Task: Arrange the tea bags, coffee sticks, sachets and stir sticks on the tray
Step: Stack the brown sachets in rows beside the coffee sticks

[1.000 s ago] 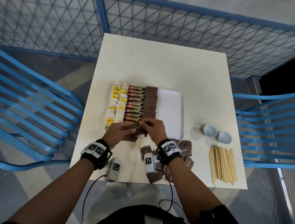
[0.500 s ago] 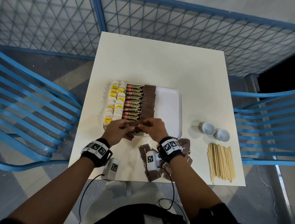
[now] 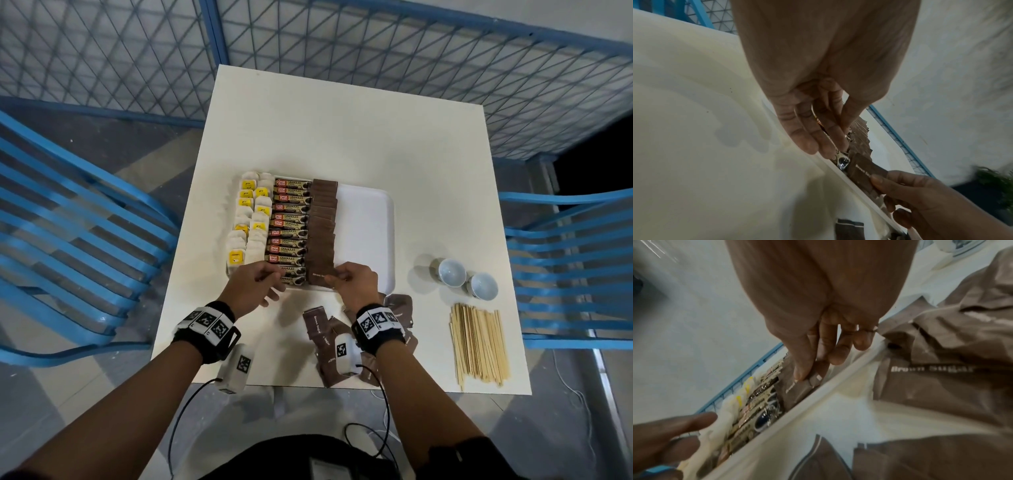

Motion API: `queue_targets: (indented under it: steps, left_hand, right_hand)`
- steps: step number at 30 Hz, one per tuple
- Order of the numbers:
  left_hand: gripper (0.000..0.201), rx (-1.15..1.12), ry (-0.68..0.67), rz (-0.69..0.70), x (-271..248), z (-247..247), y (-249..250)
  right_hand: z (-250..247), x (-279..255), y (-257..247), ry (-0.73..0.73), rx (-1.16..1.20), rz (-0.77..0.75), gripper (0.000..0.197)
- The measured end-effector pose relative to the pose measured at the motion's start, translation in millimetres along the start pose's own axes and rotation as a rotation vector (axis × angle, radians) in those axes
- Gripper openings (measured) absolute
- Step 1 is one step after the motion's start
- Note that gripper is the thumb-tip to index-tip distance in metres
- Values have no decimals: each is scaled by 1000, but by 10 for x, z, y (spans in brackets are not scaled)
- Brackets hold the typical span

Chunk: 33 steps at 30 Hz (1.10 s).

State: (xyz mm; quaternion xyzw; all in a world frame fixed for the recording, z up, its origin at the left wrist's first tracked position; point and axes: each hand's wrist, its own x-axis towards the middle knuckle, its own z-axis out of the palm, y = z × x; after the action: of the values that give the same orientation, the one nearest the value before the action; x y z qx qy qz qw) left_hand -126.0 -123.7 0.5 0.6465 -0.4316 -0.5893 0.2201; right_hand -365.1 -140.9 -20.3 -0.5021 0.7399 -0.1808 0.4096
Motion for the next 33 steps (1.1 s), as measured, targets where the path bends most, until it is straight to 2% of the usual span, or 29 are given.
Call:
queue_targets:
  steps: [3, 6, 14, 18, 21, 25, 28, 30, 33]
  left_hand:
    - [15, 22, -5, 11, 6, -22, 12]
    - [15, 32, -6, 22, 13, -41, 42]
    - [13, 41, -22, 44, 67, -15, 57]
    - [10, 114, -28, 125, 46, 82, 143]
    - [8, 181, -55, 219, 9, 182, 223]
    - [10, 354, -183, 323, 5, 337, 204]
    - [16, 557, -285, 431, -18, 475, 128]
    - [22, 733, -369, 527, -46, 570, 81]
    - [43, 921, -484, 585, -81, 669, 20]
  right_hand:
    - [54, 0, -30, 3, -56, 7, 16]
    - [92, 3, -64, 12, -98, -4, 22]
    - [90, -36, -74, 80, -14, 15, 24]
    - [-11, -85, -84, 117, -1, -39, 8]
    - [-101, -156, -66, 127, 27, -77, 11]
    - [-193, -372, -4, 107, 91, -87, 12]
    - [-224, -611, 87, 29, 76, -72, 14]
    - [-243, -782, 184, -41, -14, -68, 16]
    - [-261, -1028, 351, -125, -229, -58, 29]
